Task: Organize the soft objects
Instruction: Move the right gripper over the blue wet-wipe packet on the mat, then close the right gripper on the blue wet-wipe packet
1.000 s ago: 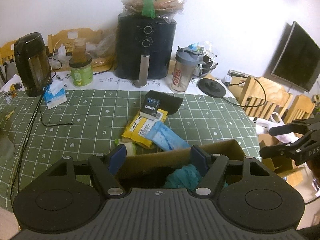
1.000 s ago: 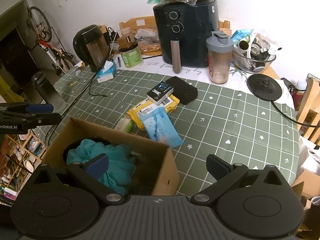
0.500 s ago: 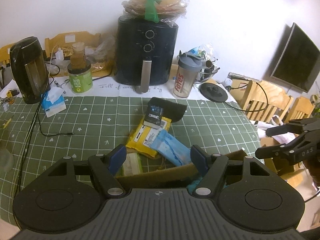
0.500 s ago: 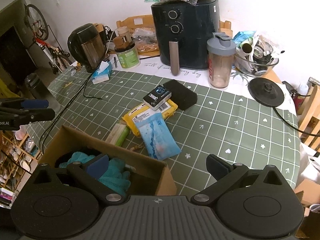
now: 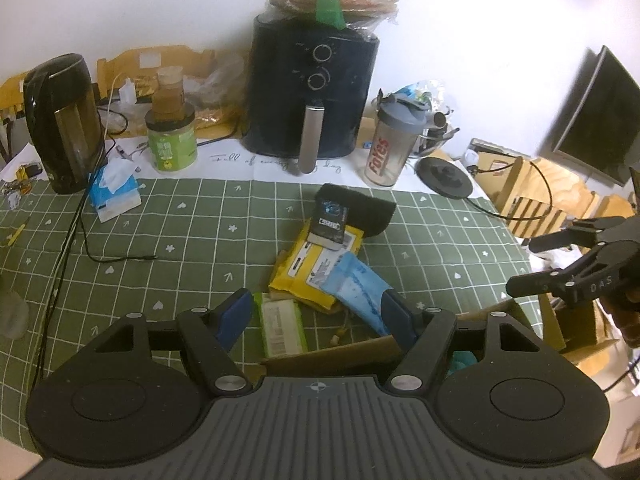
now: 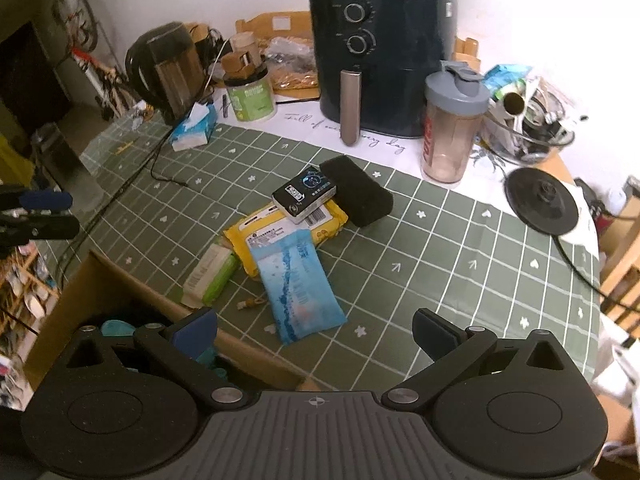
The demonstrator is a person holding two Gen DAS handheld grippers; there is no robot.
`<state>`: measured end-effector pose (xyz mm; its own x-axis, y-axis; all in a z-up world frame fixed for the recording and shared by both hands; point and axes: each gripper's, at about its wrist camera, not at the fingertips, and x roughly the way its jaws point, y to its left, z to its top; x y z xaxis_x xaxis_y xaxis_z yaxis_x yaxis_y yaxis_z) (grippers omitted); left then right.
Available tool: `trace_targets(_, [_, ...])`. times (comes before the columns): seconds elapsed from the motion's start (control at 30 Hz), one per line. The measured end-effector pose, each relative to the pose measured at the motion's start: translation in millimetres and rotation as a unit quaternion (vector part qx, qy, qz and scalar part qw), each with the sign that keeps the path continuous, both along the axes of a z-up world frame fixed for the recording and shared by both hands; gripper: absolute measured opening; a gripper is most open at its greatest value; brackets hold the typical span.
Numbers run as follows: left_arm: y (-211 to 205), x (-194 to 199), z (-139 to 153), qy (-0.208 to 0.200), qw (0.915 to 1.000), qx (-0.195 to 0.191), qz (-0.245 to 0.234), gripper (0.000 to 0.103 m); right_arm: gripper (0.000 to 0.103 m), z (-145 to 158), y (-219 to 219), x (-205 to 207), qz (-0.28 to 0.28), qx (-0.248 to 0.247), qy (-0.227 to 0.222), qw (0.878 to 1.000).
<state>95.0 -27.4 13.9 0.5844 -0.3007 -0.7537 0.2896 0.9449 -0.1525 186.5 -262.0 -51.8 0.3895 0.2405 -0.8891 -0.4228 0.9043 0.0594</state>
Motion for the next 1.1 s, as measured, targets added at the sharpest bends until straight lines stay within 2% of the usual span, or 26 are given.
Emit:
trace_targets(0.37, [8,7,-8,0.011,0.9999,0.000,0.002,0.070,0.103,-27,6,35,0.038,-0.013,0.011,0.999])
trace_targets(0.47, [11,8,-10,0.012,0.9999,-0.001,0.008,0.076,0.103,-38,8,44,0.052,-0.010,0.016,0.998])
trace_targets(0.7, [16,8,-14,0.016,0.9997,-0.001,0.021,0.077,0.102,-71,12,68,0.078,-0.002,0.044,0.996])
trace_targets(0.83, [21,6,-15,0.020,0.9994,-0.001,0.028,0.078,0.096,-90,17,80,0.092,-0.010,0.061,0.994])
trace_targets(1.1, [34,2,-17,0.023,0.9985,-0.002,0.050,0.082,0.095,-129,32,97,0.129,0.005,0.097,0.987])
